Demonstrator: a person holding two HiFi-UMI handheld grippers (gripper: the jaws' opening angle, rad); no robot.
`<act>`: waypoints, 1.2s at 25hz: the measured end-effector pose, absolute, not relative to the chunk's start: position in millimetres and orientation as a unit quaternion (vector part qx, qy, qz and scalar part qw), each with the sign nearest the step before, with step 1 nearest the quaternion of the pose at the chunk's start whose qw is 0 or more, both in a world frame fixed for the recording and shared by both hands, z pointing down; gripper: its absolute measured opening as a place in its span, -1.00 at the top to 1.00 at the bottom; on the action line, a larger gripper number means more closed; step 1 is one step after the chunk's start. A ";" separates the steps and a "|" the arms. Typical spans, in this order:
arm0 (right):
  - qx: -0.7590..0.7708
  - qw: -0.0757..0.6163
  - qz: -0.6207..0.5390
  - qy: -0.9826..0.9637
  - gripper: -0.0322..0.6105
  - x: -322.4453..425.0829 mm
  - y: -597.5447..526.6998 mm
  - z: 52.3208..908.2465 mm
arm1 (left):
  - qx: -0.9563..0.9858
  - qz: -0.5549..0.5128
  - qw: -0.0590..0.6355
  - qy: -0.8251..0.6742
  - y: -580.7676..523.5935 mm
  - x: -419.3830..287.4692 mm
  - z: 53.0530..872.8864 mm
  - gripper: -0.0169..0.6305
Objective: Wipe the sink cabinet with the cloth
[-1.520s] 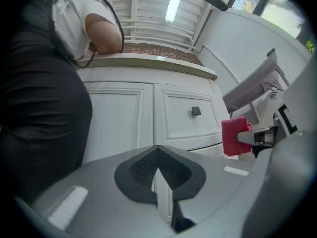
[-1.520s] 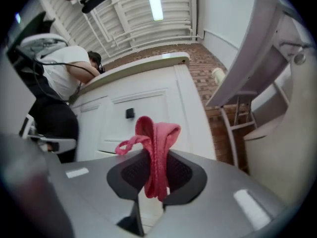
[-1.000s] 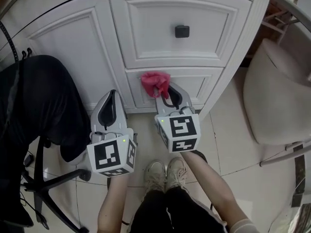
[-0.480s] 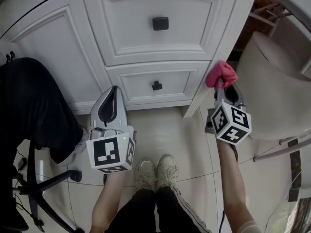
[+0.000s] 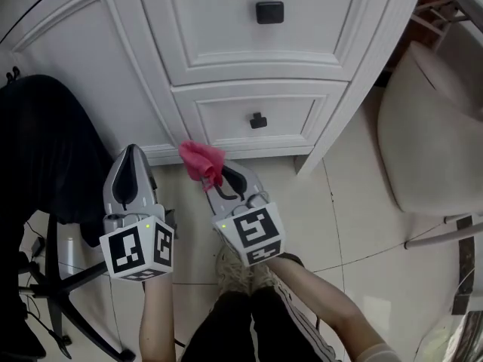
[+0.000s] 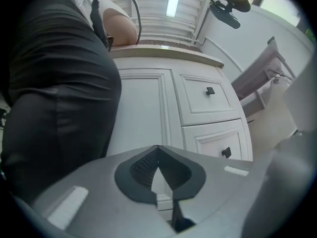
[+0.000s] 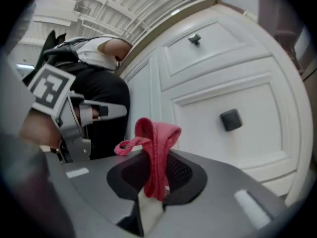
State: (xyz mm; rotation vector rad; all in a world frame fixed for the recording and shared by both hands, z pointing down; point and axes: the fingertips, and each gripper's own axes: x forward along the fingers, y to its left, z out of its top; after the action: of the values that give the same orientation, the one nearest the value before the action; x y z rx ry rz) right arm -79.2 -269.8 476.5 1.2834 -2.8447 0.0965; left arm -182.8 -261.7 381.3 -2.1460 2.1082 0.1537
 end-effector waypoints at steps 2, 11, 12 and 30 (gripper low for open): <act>0.409 0.034 0.015 -0.912 0.71 -101.9 -287.9 494.3 | -0.701 0.046 0.066 0.709 -262.4 -200.0 387.5 0.91; 0.532 0.005 0.043 -0.846 0.70 9.3 -333.9 496.8 | -0.708 0.054 0.034 0.703 -275.1 -188.5 413.6 0.91; 0.548 0.004 0.042 -0.836 0.70 29.6 -334.6 496.9 | -0.711 0.056 0.030 0.700 -275.8 -182.6 414.8 0.91; 0.662 -0.048 0.100 -0.742 0.71 183.0 -277.9 423.4 | -0.757 0.069 0.054 0.648 -243.6 -115.9 329.4 0.91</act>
State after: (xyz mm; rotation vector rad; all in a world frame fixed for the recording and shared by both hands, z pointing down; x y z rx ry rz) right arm 183.0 -277.9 423.4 2.1441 -2.4039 0.3241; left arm -115.9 -243.6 329.4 -2.2997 1.9684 0.2089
